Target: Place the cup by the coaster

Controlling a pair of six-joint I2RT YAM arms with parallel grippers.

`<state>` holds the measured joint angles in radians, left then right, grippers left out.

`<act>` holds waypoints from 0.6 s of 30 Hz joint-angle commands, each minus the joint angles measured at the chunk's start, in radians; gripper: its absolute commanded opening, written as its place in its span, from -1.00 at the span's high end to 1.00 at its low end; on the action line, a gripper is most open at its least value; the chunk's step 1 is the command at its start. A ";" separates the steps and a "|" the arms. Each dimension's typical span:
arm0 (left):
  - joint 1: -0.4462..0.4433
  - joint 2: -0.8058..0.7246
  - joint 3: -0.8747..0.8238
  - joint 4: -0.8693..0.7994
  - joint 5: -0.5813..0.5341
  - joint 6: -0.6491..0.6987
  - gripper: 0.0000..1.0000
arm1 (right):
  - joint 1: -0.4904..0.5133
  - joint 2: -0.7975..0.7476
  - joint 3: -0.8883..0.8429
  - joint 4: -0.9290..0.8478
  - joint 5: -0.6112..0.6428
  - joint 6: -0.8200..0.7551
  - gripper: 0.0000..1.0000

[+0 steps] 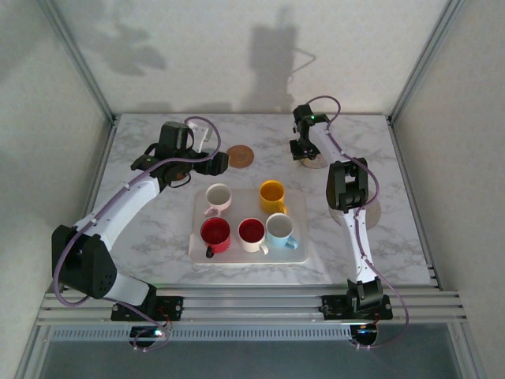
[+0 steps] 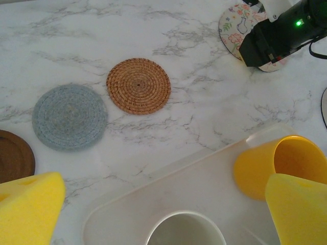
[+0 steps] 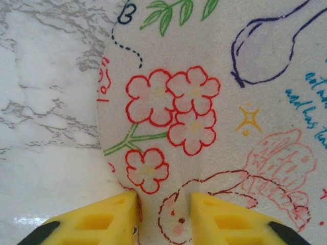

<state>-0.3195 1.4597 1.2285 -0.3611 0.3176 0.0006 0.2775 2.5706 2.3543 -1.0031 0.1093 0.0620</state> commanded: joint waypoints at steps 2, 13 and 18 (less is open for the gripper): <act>-0.009 -0.027 0.011 -0.024 -0.023 0.014 -0.99 | -0.007 0.015 0.013 -0.032 0.021 0.002 0.54; -0.009 -0.029 0.009 -0.024 -0.027 0.007 -0.99 | -0.001 -0.065 -0.035 -0.011 -0.024 0.004 1.00; -0.009 -0.033 0.008 -0.027 -0.032 0.009 -0.99 | 0.012 -0.095 -0.048 -0.012 -0.057 0.004 1.00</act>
<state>-0.3195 1.4593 1.2285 -0.3645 0.3004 0.0006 0.2733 2.5370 2.3184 -0.9886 0.0998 0.0635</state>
